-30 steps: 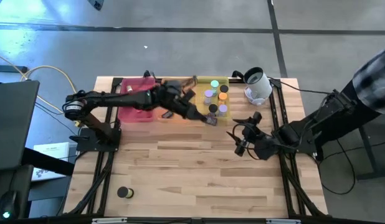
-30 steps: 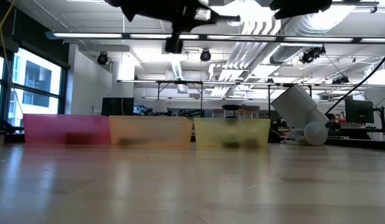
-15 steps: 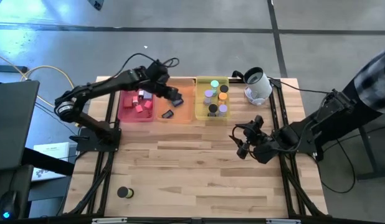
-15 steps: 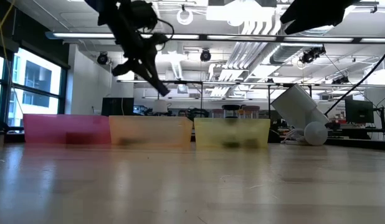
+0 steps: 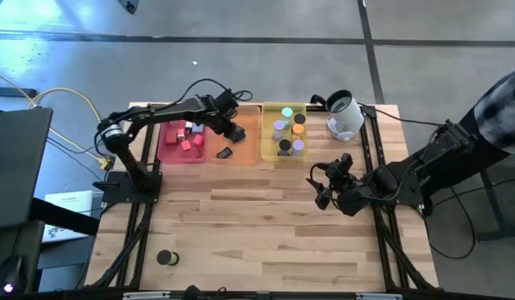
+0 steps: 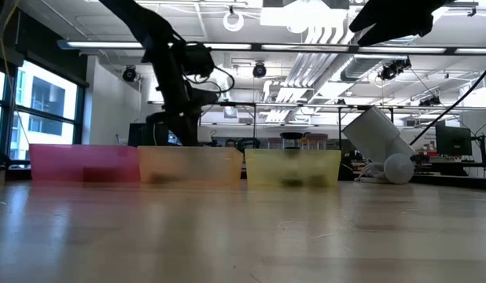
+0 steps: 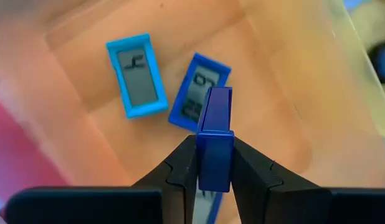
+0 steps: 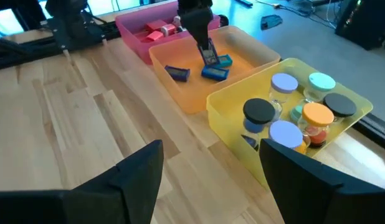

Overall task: Pick & Place Office items
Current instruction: Put the dark blue digital clock into the orange bin

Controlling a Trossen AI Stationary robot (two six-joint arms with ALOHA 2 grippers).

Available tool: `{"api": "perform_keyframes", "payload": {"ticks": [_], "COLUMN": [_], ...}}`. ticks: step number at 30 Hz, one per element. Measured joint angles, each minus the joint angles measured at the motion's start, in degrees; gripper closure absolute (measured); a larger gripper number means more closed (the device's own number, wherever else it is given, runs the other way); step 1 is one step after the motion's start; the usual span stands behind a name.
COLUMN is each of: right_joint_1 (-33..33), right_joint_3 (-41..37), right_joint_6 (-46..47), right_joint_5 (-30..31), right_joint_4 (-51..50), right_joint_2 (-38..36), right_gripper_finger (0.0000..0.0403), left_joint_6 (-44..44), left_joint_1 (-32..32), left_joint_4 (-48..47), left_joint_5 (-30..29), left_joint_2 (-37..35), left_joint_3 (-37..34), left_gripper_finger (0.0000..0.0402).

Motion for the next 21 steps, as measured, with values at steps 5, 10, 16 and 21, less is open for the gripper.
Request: {"api": "perform_keyframes", "payload": {"ticks": [5, 10, 16, 21], "right_joint_1": [-1.21, -1.23, -1.23, -1.21], "right_joint_3": [0.0, -0.02, -0.02, -0.02], "right_joint_6": [3.66, 4.13, 4.13, 4.11], "right_joint_5": [-1.66, -2.82, -2.93, -2.93], "right_joint_4": [-0.01, 0.0, 0.04, 0.5], "right_joint_2": [0.0, 0.02, 0.02, 0.1], "right_gripper_finger": [0.0149, 0.0149, 0.0149, 0.0149], "left_joint_6": [2.31, 3.81, 4.19, 7.42], "left_joint_1": [0.15, 0.63, 1.71, 1.98], "left_joint_4": [1.14, 2.42, 4.95, 4.99], "left_joint_5": [-0.89, -1.23, -1.51, -1.45], "left_joint_2": [2.31, 2.67, 2.67, 2.67], "left_joint_3": [0.0, 0.0, 0.02, 0.02], "left_gripper_finger": [0.0312, 0.0309, 0.0308, 0.0307]}}
